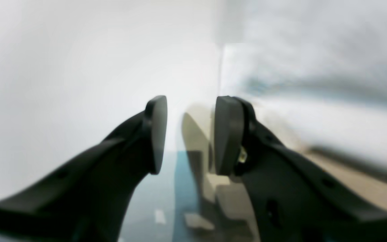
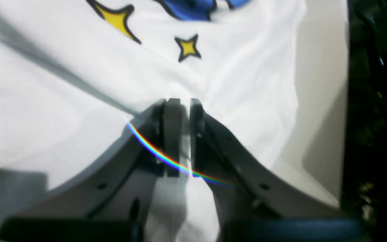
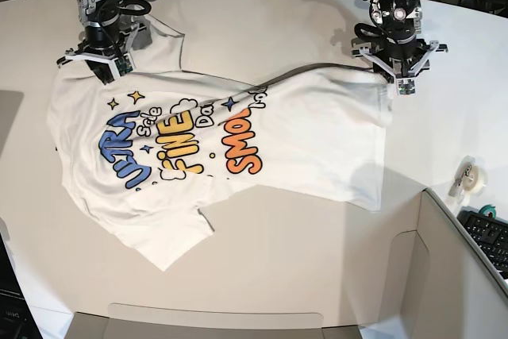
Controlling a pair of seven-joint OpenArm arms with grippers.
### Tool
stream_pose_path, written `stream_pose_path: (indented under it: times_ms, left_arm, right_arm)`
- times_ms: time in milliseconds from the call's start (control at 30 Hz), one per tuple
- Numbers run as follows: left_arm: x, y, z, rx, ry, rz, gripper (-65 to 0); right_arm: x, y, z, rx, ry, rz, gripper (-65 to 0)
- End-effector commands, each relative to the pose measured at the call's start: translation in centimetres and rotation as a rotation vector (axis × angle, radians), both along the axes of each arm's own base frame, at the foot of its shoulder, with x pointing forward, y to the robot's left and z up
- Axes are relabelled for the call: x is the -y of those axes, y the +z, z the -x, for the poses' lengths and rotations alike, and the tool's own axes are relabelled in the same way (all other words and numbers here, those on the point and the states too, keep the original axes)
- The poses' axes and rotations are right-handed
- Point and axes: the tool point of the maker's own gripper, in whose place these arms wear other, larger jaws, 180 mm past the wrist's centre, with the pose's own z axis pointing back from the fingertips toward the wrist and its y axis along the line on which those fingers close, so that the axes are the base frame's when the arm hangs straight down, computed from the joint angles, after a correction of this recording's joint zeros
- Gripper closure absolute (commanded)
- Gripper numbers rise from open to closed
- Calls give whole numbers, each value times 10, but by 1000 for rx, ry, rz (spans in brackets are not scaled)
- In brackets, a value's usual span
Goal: Layout the t-shirt on the table in an organized manner, then fold the t-shirt properly
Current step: 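Pull the shirt shoulders apart with both grippers, spreading it flat, then release the shirt with the right gripper and move it over the shirt front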
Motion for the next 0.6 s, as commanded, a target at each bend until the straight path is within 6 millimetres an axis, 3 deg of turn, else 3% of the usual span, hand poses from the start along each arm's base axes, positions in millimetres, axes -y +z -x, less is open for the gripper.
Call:
stream_pose_path:
  times_ms: [0,167,233,333,433,567]
  left_arm:
    - [-5,3,2,0,-5,-26,-211]
    - [-13,9,0,13,2,-63,-211]
    - [-27,16,-2,32,38,-77,-211]
    - [-32,30,-3,69,53,-76,-211]
    - [-18,44,-5,92,-12,-47,-212]
    - [0,49,-2,62,-109,-10,-211]
  right_arm:
    - [12,-13,16,-89,-36,18,-52]
    - [21,-8,12,-72,-57,29,-52]
    - [22,-7,10,-69,-56,30,-52]
    - [20,-6,9,-65,-52,29,-52]
    - [18,-4,5,-56,-48,27,-52]
    - [17,-1,2,-45,-44,24,-52]
